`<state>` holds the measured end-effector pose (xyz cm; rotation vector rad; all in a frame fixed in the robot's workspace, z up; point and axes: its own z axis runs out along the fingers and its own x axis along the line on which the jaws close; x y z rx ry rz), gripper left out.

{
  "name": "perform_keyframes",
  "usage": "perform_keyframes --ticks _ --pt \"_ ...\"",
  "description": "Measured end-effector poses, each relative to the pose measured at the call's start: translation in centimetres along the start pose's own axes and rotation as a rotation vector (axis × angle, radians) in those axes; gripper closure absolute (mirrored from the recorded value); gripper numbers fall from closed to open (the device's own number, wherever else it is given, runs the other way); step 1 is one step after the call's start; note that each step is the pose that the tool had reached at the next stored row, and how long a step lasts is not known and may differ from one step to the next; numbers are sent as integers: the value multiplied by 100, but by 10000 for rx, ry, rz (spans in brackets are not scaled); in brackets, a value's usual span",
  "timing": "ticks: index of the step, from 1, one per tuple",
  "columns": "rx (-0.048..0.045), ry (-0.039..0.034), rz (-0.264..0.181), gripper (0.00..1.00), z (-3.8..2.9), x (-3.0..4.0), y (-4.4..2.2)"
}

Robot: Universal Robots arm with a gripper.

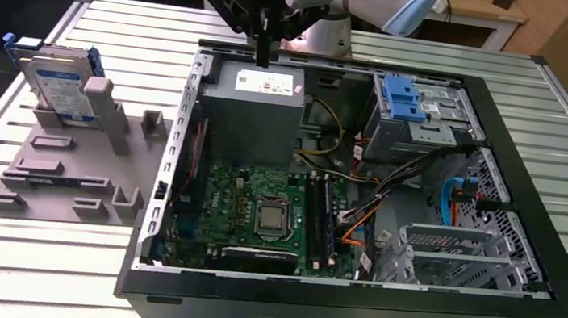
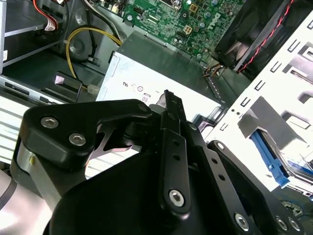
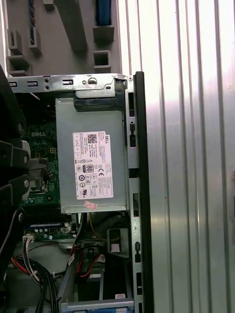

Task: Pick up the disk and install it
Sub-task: 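Reach for the disk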

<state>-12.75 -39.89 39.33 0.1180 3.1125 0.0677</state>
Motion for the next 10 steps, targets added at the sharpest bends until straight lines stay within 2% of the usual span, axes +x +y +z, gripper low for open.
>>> perform_keyframes --ticks 10 --pt "0 0 0 89 0 47 -3"
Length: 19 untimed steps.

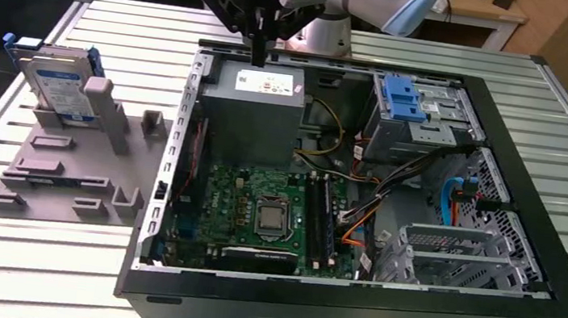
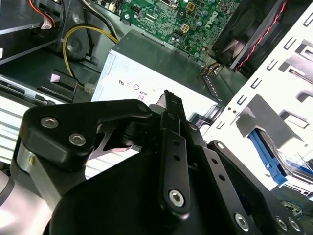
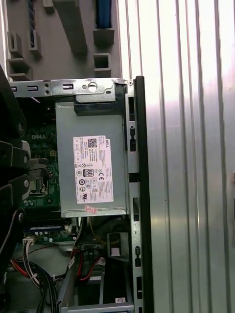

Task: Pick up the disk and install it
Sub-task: 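Reach for the disk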

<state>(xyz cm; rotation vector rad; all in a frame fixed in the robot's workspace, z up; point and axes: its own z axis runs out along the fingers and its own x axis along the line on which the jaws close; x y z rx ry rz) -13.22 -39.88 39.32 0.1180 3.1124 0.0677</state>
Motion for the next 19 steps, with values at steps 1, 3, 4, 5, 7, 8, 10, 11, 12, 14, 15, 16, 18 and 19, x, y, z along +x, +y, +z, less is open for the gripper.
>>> perform_keyframes --ticks 1,3,4,5,7,8,10,11,12,14,15,16,18,19 --pt "0 0 0 89 0 5 0" --pt "0 0 0 89 0 17 -1" --pt "0 1 1 89 0 24 -1" --pt "0 0 0 89 0 31 -1" --pt "1 1 0 89 -1 49 -2" --pt "0 0 0 89 -1 59 -2" --pt "0 0 0 89 -1 79 -1" --pt "0 0 0 89 -2 90 0" --pt "1 1 0 89 -2 100 1" --pt "0 0 -1 89 -2 118 2" --pt "0 1 -1 89 -1 128 3" --pt "0 1 0 89 -2 139 4" --pt "1 1 1 89 -2 161 6" --pt "1 1 0 89 -2 171 6"
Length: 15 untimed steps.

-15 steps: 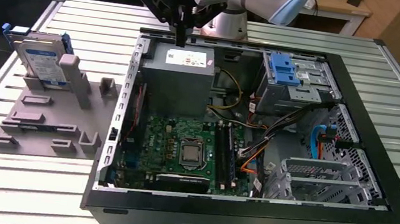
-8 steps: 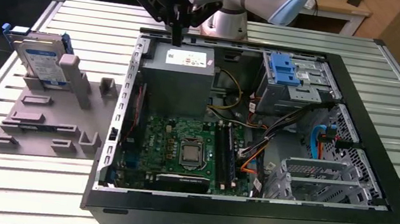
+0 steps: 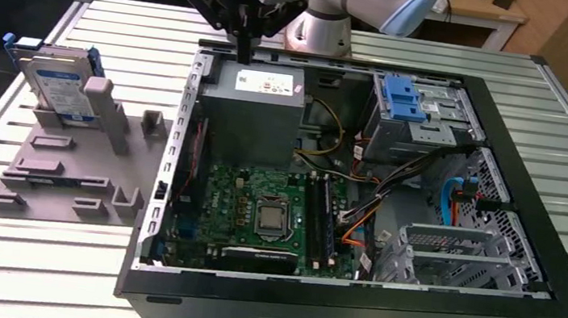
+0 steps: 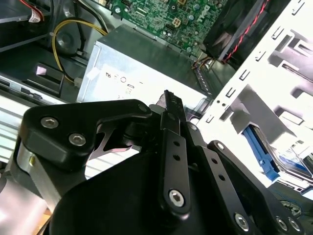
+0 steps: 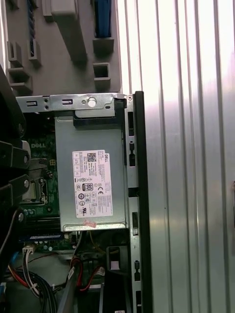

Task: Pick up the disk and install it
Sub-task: 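Reach for the disk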

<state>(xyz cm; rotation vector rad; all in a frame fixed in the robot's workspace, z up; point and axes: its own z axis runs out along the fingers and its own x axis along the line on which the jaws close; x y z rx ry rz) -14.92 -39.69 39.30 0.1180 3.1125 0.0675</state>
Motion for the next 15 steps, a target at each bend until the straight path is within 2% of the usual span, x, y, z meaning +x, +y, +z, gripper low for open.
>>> perform_keyframes --ticks 15 --pt "-1 0 0 89 2 155 12"
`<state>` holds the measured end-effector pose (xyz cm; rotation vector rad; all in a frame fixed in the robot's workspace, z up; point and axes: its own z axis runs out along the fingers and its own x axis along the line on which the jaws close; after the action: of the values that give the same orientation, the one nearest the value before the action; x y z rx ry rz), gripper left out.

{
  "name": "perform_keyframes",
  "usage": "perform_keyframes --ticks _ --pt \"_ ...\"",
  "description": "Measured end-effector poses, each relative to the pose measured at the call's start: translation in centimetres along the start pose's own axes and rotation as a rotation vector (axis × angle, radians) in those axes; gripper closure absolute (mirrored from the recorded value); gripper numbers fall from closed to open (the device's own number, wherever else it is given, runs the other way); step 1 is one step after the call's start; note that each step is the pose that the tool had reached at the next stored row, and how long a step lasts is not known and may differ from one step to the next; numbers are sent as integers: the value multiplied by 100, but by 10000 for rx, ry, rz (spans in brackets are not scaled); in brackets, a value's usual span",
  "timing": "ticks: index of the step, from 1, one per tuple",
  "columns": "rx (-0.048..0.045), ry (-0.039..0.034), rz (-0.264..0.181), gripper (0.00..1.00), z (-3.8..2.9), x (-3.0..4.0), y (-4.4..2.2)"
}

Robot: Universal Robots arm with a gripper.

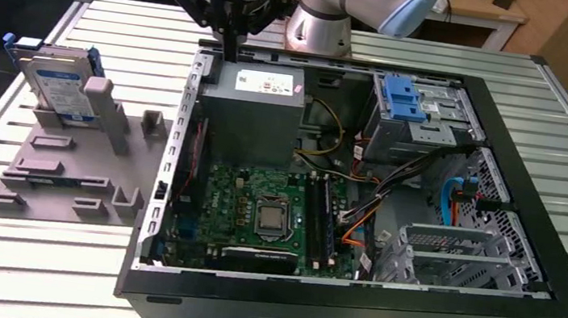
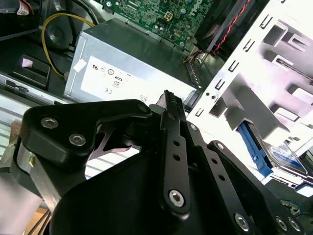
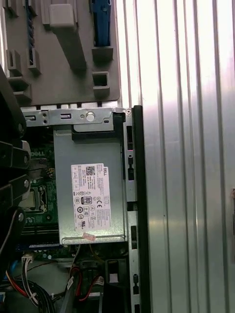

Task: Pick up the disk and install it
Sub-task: 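Reach for the disk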

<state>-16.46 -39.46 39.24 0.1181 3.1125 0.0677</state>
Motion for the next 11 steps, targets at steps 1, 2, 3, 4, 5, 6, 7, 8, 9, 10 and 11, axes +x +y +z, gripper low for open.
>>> perform_keyframes --ticks 1,2,3,4,5,6,7,8,9,10,11 --pt "0 0 0 89 0 10 1" --pt "0 0 0 89 1 20 1" --pt "1 0 0 89 1 30 2" --pt "0 0 -1 89 1 39 3" --pt "0 0 0 89 1 48 4" --pt "0 0 0 89 1 58 4" --pt "0 0 -1 89 2 68 5" --pt "0 0 -1 89 2 77 6" --pt "1 0 -1 89 2 87 7" --pt "1 1 -1 89 2 95 8" --pt "0 0 -1 89 3 104 9"
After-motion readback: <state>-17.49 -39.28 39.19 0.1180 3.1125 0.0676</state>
